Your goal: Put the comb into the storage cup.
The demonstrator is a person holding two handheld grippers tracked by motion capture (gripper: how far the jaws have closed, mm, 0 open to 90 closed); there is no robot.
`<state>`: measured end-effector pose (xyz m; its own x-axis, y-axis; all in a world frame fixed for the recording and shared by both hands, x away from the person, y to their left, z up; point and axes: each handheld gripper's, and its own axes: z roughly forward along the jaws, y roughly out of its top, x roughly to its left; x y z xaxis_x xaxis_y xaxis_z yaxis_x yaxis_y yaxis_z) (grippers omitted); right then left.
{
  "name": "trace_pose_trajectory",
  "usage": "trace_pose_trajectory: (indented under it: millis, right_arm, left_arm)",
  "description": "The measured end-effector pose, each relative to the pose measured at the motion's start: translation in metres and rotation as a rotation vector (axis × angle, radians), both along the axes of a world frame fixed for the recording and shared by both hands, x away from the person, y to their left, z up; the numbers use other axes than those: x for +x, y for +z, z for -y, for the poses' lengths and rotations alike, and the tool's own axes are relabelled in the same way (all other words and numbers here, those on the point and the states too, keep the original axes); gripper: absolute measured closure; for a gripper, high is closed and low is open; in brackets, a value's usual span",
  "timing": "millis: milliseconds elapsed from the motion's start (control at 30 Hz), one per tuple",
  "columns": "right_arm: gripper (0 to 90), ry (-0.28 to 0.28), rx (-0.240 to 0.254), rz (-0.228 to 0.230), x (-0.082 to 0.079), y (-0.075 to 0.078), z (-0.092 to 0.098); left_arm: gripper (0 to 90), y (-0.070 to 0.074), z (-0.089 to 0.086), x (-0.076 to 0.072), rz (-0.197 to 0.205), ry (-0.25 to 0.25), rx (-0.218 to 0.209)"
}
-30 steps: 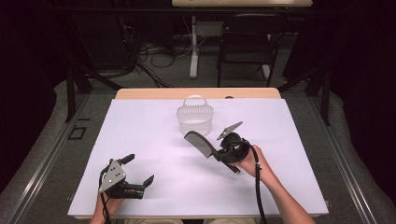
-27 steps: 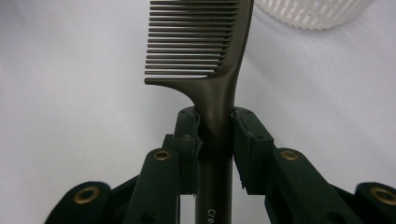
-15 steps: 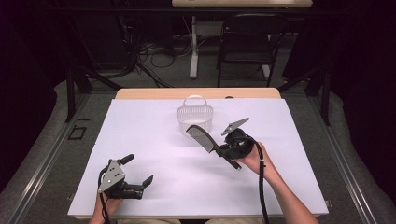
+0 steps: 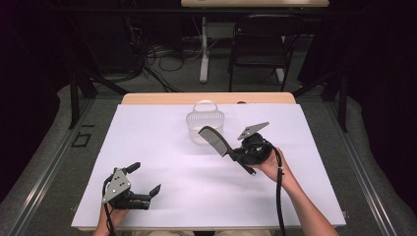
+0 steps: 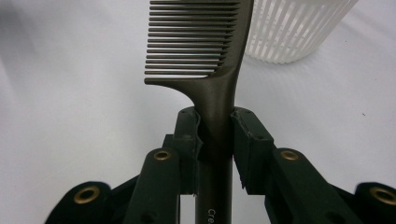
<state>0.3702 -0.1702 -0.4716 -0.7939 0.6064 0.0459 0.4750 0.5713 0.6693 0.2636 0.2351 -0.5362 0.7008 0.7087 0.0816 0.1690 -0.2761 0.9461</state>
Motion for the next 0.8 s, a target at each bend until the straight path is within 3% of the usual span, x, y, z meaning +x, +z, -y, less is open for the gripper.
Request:
trace_pose_trajectory:
  millis: [800]
  right_arm:
    - [72.8,-0.055,0.052,0.068,0.000,0.011,0.013]
  left_arm:
    - [0.1,0.000,0.001,0.002,0.009,-0.006,0.006]
